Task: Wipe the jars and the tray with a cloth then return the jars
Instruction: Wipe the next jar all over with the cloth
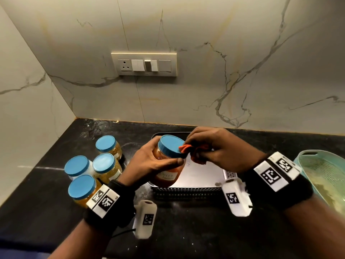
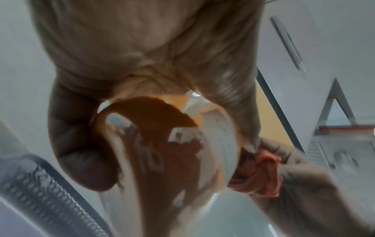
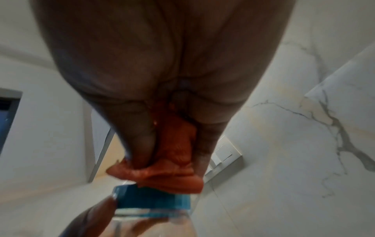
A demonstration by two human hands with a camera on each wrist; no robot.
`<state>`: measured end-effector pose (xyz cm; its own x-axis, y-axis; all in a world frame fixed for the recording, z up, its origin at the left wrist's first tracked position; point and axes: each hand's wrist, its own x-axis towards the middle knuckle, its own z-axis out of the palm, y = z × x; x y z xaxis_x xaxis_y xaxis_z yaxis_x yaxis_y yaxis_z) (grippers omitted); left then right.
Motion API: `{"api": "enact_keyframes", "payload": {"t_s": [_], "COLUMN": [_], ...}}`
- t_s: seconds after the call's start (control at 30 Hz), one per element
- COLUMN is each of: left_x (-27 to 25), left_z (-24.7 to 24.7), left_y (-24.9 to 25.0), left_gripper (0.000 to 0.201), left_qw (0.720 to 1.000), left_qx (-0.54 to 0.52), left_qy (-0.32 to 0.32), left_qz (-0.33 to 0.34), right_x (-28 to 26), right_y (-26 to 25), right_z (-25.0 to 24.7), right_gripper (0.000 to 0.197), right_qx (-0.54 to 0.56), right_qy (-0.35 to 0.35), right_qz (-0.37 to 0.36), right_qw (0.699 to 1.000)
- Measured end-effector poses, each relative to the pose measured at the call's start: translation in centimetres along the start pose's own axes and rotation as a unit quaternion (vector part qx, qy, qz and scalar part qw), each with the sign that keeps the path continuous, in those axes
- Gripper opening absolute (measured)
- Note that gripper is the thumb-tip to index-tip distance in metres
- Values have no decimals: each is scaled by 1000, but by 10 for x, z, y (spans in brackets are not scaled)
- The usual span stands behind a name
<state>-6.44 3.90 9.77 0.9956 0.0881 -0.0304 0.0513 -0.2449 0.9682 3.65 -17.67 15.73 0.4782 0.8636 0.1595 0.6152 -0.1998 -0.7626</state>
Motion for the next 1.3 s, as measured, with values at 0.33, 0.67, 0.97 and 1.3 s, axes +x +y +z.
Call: {"api": "enact_keyframes", "payload": {"t_s": [0.33,0.67,0.97,1.3], "left_x": [-2,2,0,0], "left_z": [-9,-4,8,11], "left_y": [19,24,27,20], "left_gripper": [98,101,55,41], "left_qw": [954,972,963,953], "left_qx": [-286,-231,-260,-285], "left_qy": [-49,21,32,42], "left_qz": [-76,-39,-70,-93], "right_x": [10,4,21,22], "right_y": [-2,-11,-16,-7], "right_z": [46,68,54,48], "right_gripper": [63,40,36,41], "right_qx": [10,-288,-184,-155], "right_qy": [284,227,278,278], "right_qz": [-54,-211,-125,-100], "right_qw": [957,906,935,943]}}
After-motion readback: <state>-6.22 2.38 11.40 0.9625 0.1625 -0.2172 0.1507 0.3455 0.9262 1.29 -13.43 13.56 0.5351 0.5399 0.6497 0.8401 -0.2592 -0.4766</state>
